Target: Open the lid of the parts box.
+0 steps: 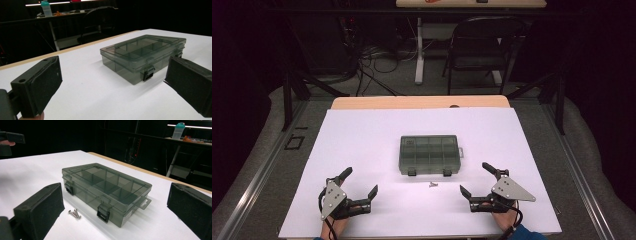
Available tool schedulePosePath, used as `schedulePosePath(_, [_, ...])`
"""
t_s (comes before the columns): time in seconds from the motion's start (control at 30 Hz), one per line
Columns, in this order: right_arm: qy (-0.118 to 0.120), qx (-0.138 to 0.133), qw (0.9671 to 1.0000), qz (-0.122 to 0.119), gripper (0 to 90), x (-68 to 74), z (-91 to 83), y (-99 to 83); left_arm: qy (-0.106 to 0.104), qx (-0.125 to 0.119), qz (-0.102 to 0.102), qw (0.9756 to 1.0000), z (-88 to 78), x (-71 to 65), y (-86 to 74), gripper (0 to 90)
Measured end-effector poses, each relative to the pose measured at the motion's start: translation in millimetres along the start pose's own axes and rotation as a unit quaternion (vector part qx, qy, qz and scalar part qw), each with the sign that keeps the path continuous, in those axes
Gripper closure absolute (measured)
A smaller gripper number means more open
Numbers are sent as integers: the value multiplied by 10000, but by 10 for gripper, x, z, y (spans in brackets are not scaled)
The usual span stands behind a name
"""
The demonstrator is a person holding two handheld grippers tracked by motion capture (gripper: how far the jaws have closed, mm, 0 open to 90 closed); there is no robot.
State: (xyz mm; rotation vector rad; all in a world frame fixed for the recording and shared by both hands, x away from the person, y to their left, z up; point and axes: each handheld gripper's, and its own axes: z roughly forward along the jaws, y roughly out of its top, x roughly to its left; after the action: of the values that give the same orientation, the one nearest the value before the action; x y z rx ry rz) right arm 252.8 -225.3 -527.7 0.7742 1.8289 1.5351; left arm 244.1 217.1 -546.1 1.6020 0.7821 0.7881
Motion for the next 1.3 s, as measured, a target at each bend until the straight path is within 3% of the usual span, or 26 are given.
schedulePosePath(0.67, [37, 136, 9999, 17, 0, -11, 20, -10, 21, 92, 34, 10000, 38, 0, 1, 3])
schedulePosePath(1.3, [-23, 258, 9996, 73, 1, -43, 52, -13, -148, 454, 60, 9988, 288, -66, 35, 8])
